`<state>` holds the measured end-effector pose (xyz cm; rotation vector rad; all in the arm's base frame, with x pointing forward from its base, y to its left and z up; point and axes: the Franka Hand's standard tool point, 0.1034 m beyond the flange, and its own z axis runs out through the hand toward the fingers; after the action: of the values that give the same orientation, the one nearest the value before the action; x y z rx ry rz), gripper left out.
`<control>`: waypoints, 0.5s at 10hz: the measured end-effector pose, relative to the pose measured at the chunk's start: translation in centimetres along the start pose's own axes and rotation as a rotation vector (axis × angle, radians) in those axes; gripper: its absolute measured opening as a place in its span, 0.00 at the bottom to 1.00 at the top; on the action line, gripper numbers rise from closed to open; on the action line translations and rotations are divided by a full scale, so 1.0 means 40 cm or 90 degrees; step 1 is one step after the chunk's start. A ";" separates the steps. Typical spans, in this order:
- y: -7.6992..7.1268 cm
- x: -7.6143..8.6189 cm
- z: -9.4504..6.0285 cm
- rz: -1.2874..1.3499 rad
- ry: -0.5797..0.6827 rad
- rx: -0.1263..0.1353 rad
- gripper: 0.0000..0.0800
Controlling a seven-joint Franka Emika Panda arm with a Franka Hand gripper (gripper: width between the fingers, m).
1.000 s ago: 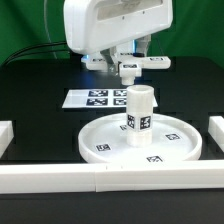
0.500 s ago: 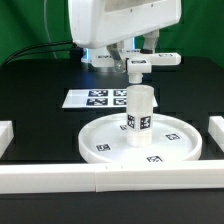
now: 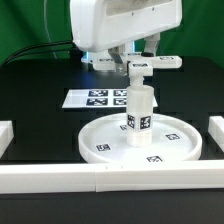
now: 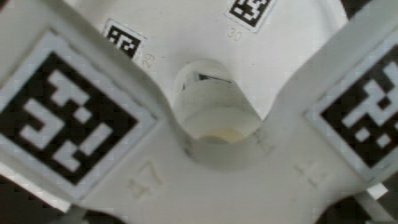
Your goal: Assemble round table
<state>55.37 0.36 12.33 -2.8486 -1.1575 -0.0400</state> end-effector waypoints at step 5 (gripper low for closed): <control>-0.010 0.004 0.014 -0.003 -0.001 0.003 0.56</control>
Offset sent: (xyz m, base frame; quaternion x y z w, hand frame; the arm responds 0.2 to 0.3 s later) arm -0.0072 0.0090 -0.0099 0.0034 0.0035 -0.0073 1.0000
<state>55.21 0.79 11.79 -2.8428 -1.1632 -0.0363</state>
